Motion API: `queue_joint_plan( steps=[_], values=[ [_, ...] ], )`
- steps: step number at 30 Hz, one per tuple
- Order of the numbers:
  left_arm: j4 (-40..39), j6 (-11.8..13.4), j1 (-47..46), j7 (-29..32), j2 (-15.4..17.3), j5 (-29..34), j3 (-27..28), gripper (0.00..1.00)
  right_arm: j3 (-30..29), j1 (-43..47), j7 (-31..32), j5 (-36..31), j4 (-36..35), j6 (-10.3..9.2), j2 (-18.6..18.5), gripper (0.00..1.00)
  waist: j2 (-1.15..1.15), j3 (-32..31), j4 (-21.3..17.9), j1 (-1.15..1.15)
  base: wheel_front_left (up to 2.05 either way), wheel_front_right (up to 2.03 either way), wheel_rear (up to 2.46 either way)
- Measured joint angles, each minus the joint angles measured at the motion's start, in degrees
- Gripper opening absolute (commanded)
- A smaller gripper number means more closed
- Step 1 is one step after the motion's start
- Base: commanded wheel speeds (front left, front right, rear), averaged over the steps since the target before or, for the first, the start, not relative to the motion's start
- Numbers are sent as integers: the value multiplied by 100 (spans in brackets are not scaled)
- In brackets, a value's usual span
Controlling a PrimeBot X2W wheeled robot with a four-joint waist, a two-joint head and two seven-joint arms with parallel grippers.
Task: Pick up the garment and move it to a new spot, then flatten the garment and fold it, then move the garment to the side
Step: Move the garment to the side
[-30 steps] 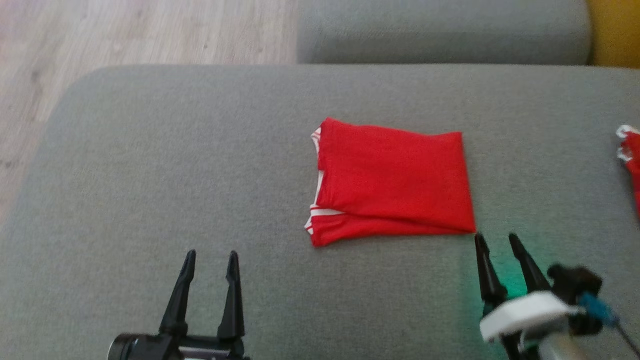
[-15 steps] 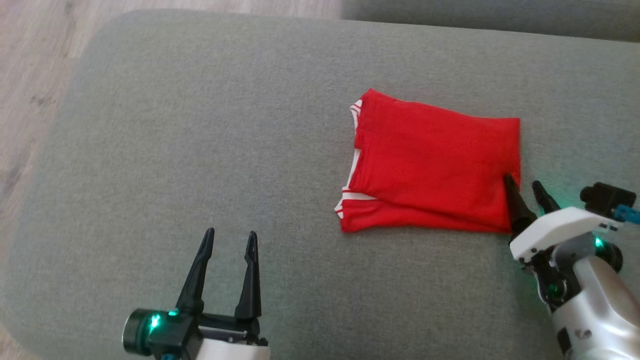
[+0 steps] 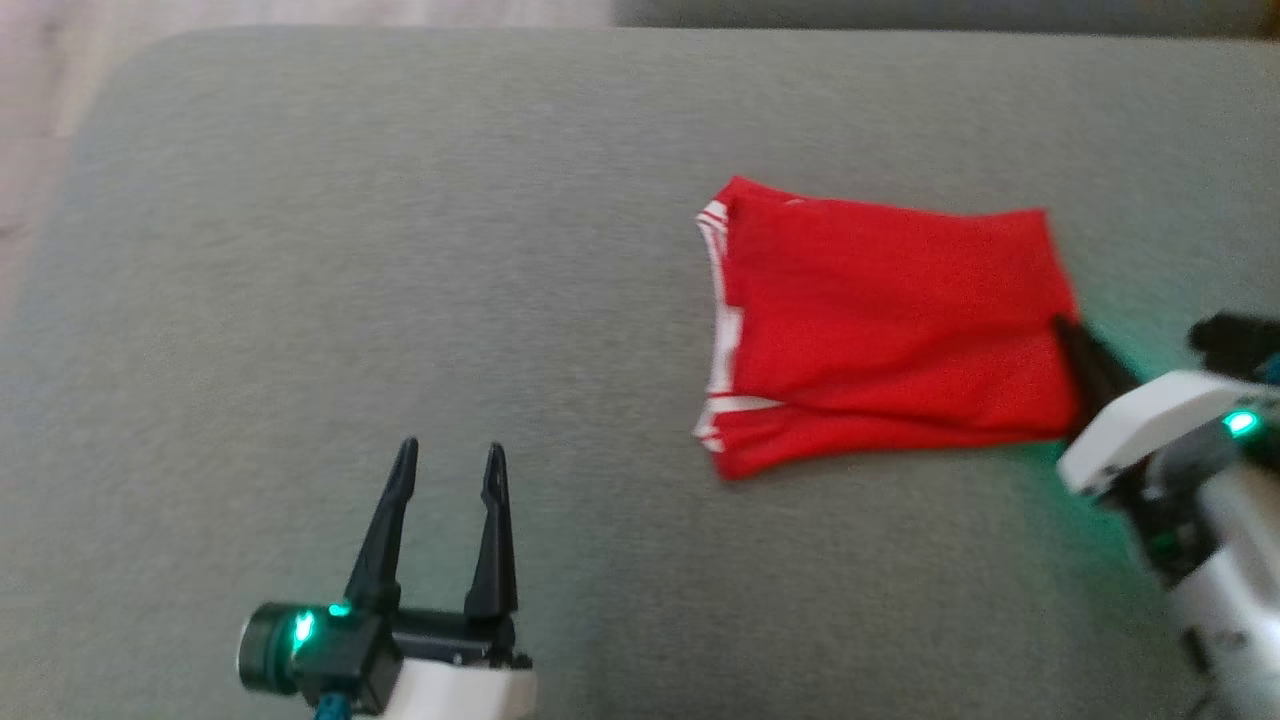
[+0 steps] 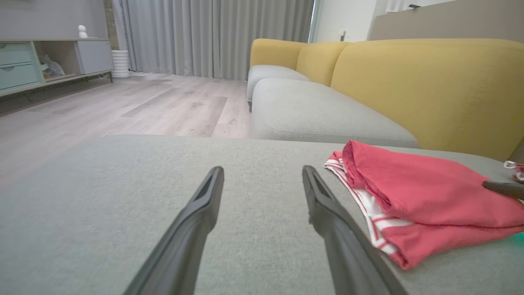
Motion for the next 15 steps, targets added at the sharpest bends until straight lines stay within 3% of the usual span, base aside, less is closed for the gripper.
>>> queue_joint_plan(
  steps=[1, 8, 15],
  values=[
    [0, 0, 0, 0, 0, 0, 0, 100, 0, 0, 0, 0, 0, 0, 0, 0, 0, 0, 0, 0, 0, 0, 0],
    [-29, -46, -426, 0, -2, 80, 46, 100, 25, -444, 286, -300, -589, 0, -1244, 0, 0, 375, -599, 0, 0, 0, 0],
    [-18, -124, -730, 0, -4, 158, 142, 100, -636, -542, 546, -409, -936, 0, -2306, 0, 0, 874, -998, 1, 0, 0, 0]
  ],
)
